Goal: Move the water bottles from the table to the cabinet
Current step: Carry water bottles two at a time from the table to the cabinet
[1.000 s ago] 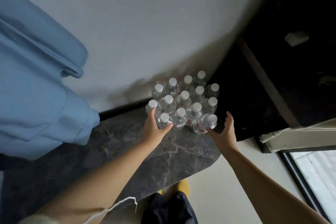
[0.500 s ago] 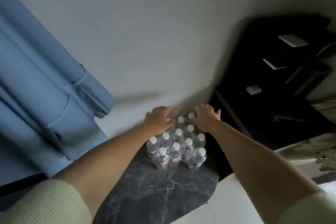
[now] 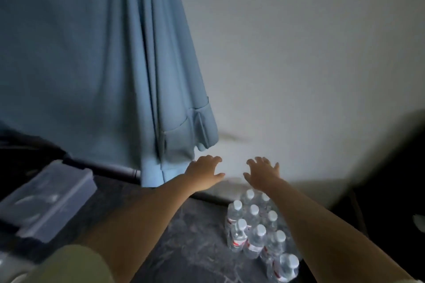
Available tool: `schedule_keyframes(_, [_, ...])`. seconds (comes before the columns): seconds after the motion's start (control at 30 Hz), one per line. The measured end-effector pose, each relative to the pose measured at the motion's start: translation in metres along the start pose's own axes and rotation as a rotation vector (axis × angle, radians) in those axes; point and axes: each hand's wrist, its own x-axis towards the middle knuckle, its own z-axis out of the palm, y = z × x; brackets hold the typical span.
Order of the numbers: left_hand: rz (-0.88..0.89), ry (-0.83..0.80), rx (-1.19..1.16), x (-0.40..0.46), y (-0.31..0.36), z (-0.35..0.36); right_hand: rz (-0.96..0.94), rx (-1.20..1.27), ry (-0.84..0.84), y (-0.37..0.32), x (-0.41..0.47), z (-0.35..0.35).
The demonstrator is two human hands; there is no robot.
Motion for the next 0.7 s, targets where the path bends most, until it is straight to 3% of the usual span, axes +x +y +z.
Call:
schedule_keyframes(0.2, [-0.29, 0.08, -0.067, -0.089, -0.049, 0.0, -0.268, -0.025, -0.079, -0.08, -0.009, 0.013])
schedule_keyframes(0.4, [-0.503, 0.272, -0.137, -0.196, -0.097, -0.023, -0.528, -0.092, -0.087, -0.185, -0.042, 0.012])
schedule_keyframes(0.7, [-0.947, 0.365, -0.194, -0.43, -0.146, -0.017, -0.952, -0.218, -0.033, -0.359, -0.182, 0.026])
